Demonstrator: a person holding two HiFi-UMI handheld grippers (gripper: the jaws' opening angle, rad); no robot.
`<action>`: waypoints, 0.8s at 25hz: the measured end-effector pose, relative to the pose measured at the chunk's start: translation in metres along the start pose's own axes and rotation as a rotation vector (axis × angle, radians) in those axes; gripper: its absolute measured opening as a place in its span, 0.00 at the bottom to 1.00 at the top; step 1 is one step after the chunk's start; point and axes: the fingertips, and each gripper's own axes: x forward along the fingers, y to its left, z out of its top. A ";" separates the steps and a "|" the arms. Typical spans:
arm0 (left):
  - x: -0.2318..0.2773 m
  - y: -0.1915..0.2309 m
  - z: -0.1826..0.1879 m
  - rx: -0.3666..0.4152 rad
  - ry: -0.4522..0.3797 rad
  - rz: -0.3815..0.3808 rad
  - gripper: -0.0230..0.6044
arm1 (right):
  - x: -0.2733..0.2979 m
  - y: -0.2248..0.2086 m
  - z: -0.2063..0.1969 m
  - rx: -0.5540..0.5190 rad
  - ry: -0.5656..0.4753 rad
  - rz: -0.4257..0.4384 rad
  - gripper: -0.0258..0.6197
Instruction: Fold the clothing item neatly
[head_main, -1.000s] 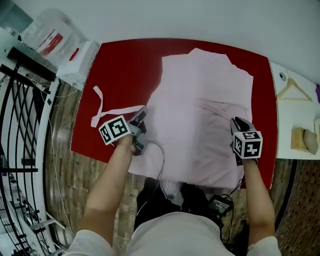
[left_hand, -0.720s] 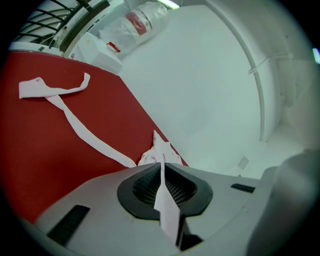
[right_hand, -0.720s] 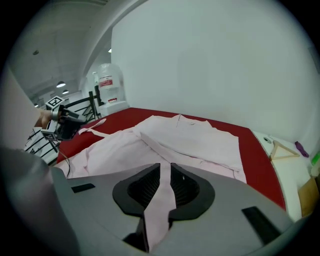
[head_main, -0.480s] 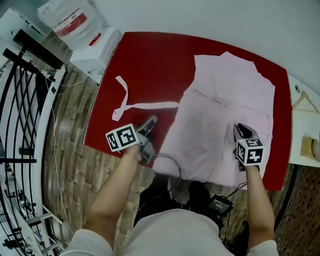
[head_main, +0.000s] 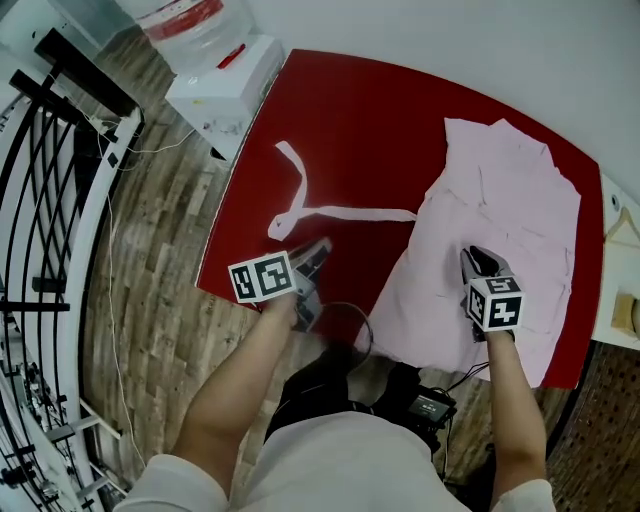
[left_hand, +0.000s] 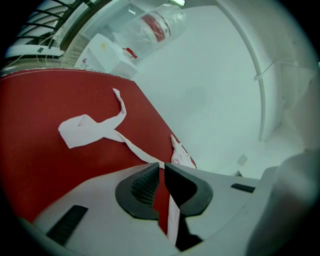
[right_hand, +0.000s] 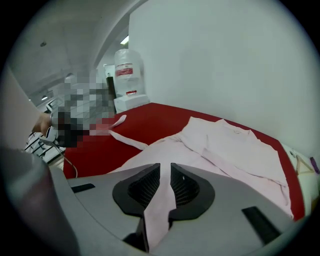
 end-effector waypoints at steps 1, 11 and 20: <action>-0.002 0.003 0.000 -0.005 0.002 0.001 0.06 | 0.005 0.011 0.004 -0.005 0.004 0.011 0.11; 0.008 0.036 0.001 -0.076 -0.054 0.063 0.07 | 0.070 0.117 0.057 -0.161 0.021 0.178 0.11; 0.018 0.051 0.008 -0.139 -0.117 0.126 0.07 | 0.120 0.192 0.099 -0.241 0.032 0.294 0.11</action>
